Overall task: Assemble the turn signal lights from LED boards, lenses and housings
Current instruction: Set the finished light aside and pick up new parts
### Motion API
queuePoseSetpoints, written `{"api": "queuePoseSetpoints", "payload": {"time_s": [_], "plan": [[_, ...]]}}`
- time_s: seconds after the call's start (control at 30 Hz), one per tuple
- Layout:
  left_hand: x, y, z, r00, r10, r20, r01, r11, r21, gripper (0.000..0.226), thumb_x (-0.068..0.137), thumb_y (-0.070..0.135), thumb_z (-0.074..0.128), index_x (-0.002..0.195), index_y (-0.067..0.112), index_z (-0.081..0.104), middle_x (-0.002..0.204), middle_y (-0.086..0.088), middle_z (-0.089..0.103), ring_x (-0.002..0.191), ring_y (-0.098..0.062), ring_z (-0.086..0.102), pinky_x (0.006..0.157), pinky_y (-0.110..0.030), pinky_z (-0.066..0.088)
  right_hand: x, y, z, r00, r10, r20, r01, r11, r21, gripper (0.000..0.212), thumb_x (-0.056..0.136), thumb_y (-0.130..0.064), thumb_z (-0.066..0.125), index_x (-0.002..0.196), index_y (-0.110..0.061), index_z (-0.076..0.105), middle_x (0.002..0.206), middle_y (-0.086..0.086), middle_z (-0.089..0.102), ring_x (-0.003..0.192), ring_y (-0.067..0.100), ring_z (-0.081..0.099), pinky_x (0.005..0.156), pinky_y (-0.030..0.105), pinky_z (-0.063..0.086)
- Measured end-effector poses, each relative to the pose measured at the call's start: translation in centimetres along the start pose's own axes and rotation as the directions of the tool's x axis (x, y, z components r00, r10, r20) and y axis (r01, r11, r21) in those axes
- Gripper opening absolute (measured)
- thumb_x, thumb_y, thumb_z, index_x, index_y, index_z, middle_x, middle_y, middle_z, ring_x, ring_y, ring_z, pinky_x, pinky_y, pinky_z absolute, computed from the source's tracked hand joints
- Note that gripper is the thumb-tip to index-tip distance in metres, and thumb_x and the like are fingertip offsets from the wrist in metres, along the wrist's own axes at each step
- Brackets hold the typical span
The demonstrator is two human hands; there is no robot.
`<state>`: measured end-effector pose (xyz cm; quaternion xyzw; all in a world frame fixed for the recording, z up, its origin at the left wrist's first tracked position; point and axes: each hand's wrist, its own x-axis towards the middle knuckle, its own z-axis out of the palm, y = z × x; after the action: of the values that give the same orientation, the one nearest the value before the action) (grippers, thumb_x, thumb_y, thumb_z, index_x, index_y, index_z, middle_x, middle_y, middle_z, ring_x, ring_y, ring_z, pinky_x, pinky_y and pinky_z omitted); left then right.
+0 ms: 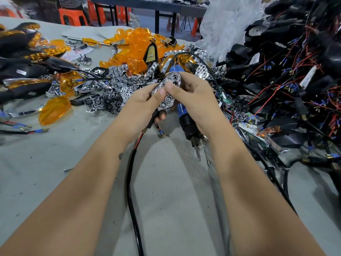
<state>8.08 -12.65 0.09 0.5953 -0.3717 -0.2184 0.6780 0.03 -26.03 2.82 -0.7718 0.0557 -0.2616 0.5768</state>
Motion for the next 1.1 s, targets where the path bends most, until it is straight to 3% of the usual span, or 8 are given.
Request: {"api": "queuePoseSetpoints", "payload": {"time_s": [0.2, 0.3, 0.43, 0.63, 0.73, 0.9, 1.03, 1.1], "plan": [[0.1, 0.8, 0.3, 0.988, -0.148, -0.040, 0.142, 0.983, -0.113, 0.035, 0.104, 0.038, 0.045, 0.091, 0.035, 0.078, 0.087, 0.011, 0.075, 0.062, -0.015, 0.065, 0.060, -0.026, 0.055, 0.2, 0.3, 0.3, 0.999, -0.018, -0.045, 0.014, 0.997, -0.077, 0.017, 0.096, -0.014, 0.062, 0.104, 0.000, 0.068, 0.098, 0.033, 0.062, 0.084, 0.025, 0.055, 0.088, 0.057, 0.050], [0.2, 1.3, -0.7, 0.958, -0.287, 0.007, 0.285, 0.949, -0.132, 0.039, 0.105, 0.040, 0.034, 0.105, 0.021, 0.068, 0.092, -0.002, 0.077, 0.080, -0.023, 0.073, 0.068, -0.032, 0.060, 0.3, 0.6, 0.4, 0.994, 0.003, -0.109, -0.010, 0.998, -0.064, 0.022, 0.097, -0.016, 0.061, 0.113, -0.003, 0.067, 0.103, 0.022, 0.068, 0.098, 0.034, 0.065, 0.092, 0.057, 0.051], [0.1, 1.5, -2.7, 0.951, -0.307, -0.015, 0.308, 0.951, 0.023, 0.026, 0.098, 0.008, 0.046, 0.110, 0.018, 0.067, 0.109, -0.008, 0.074, 0.101, -0.027, 0.070, 0.087, -0.042, 0.059, 0.9, 0.8, 0.2, 0.981, 0.072, -0.183, -0.076, 0.997, -0.012, 0.042, 0.097, -0.023, 0.060, 0.135, -0.005, 0.055, 0.130, 0.016, 0.061, 0.123, 0.033, 0.057, 0.105, 0.055, 0.045], [-0.6, 1.1, -3.5, 0.949, -0.297, 0.107, 0.264, 0.933, 0.244, 0.041, 0.084, -0.007, 0.068, 0.111, 0.025, 0.067, 0.097, -0.007, 0.077, 0.083, -0.015, 0.074, 0.069, -0.022, 0.059, 0.8, 0.6, -0.1, 0.977, 0.061, -0.204, -0.045, 0.996, 0.082, 0.023, 0.099, -0.020, 0.058, 0.120, -0.026, 0.063, 0.125, 0.019, 0.059, 0.117, 0.037, 0.058, 0.086, 0.056, 0.057], [-0.5, 0.9, -3.4, 0.962, -0.266, 0.063, 0.238, 0.928, 0.286, 0.044, 0.079, -0.005, 0.075, 0.104, 0.031, 0.068, 0.084, -0.006, 0.077, 0.070, -0.015, 0.070, 0.062, -0.020, 0.057, 0.5, 0.4, -0.1, 0.971, 0.025, -0.239, -0.008, 0.998, 0.069, 0.025, 0.097, -0.020, 0.061, 0.115, -0.037, 0.061, 0.121, 0.012, 0.062, 0.116, 0.037, 0.058, 0.094, 0.057, 0.053], [-0.2, 0.5, -3.3, 0.973, -0.230, 0.030, 0.215, 0.942, 0.259, 0.050, 0.076, -0.002, 0.078, 0.113, 0.030, 0.066, 0.075, -0.004, 0.074, 0.064, -0.013, 0.067, 0.063, -0.022, 0.057, 0.3, 0.4, -0.3, 0.965, 0.016, -0.264, -0.004, 0.999, 0.048, 0.047, 0.094, -0.014, 0.066, 0.137, -0.028, 0.053, 0.140, -0.002, 0.052, 0.125, 0.027, 0.054, 0.103, 0.052, 0.048], [-0.2, 0.5, -3.2, 0.970, -0.239, 0.042, 0.219, 0.936, 0.275, 0.049, 0.077, 0.000, 0.078, 0.112, 0.032, 0.064, 0.078, -0.004, 0.076, 0.066, -0.013, 0.067, 0.064, -0.022, 0.058, 0.2, 0.5, -0.4, 0.968, -0.009, -0.250, 0.012, 1.000, 0.010, 0.054, 0.091, -0.011, 0.069, 0.141, -0.025, 0.052, 0.122, -0.021, 0.051, 0.118, 0.017, 0.055, 0.105, 0.043, 0.047], [-0.3, 0.6, -3.3, 0.967, -0.249, 0.057, 0.218, 0.921, 0.324, 0.051, 0.079, 0.001, 0.077, 0.114, 0.035, 0.063, 0.081, -0.006, 0.076, 0.065, -0.011, 0.065, 0.062, -0.019, 0.057, 0.2, 0.6, -0.4, 0.969, -0.005, -0.247, 0.006, 1.000, 0.000, 0.054, 0.091, -0.011, 0.069, 0.141, -0.024, 0.052, 0.105, -0.019, 0.050, 0.096, 0.009, 0.053, 0.099, 0.038, 0.046]]}}
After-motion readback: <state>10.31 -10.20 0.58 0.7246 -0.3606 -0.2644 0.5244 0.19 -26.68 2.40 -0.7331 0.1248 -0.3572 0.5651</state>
